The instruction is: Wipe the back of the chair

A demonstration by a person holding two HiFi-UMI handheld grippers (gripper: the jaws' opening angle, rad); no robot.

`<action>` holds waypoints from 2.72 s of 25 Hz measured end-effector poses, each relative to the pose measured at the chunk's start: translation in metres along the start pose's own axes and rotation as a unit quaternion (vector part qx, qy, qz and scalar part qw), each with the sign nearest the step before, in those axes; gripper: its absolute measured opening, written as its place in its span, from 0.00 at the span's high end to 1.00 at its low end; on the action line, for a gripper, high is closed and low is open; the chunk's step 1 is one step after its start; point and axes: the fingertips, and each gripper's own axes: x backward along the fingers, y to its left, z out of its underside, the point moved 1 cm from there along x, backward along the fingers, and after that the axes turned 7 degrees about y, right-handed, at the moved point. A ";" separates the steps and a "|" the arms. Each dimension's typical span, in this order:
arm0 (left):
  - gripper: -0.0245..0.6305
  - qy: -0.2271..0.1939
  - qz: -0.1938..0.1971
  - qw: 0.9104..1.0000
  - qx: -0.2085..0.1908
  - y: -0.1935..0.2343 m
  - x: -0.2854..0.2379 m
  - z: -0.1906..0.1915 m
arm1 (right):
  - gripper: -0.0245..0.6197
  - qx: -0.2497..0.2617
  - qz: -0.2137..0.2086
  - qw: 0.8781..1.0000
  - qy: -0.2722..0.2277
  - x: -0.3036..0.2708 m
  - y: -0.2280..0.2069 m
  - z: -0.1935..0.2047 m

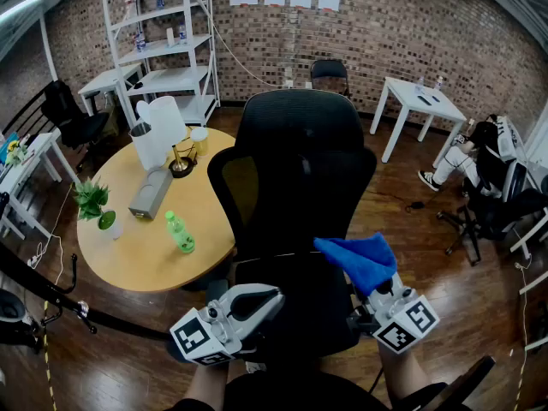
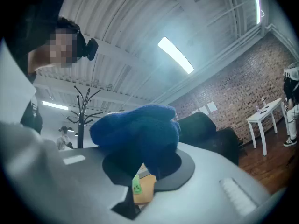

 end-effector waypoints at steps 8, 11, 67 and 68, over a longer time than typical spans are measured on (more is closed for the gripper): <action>0.96 -0.021 0.009 0.999 0.024 0.053 0.029 -0.016 | 0.88 0.060 0.012 0.998 -0.017 -0.095 -0.023 -0.047; 0.96 -0.026 -0.011 0.999 0.027 0.062 0.034 -0.023 | 0.88 0.064 0.010 0.997 -0.039 -0.122 -0.048 -0.083; 0.96 -0.029 -0.066 0.997 0.013 0.094 0.021 -0.023 | 0.88 0.101 0.271 0.955 -0.060 -0.209 -0.244 -0.101; 0.96 -0.033 -0.070 0.997 0.011 0.093 0.025 -0.025 | 0.88 0.111 0.268 0.956 -0.054 -0.217 -0.238 -0.094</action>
